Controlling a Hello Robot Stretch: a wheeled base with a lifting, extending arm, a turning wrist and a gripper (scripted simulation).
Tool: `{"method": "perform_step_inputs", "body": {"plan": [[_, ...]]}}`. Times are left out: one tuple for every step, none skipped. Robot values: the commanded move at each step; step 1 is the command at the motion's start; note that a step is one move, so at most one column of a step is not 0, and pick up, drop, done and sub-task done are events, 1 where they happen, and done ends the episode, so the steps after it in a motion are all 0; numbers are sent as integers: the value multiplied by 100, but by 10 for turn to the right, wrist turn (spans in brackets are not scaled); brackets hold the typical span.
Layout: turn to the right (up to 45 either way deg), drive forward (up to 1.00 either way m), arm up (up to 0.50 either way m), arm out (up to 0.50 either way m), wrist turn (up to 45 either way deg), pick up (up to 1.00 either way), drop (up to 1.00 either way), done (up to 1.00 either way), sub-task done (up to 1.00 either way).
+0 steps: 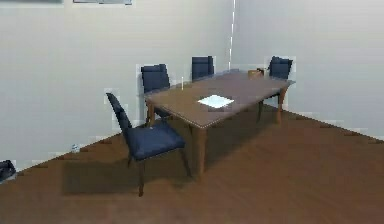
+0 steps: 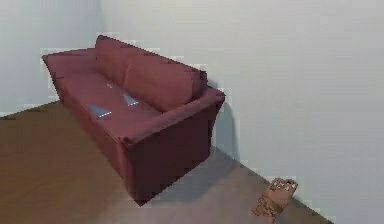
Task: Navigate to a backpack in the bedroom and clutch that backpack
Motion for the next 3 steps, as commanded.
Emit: {"method": "perform_step_inputs", "body": {"plan": [[-450,0,0,0,0,0,0,0,0],[-420,0,0,0,0,0,0,0,0],[0,25,0,0,0,0,0,0,0]]}}
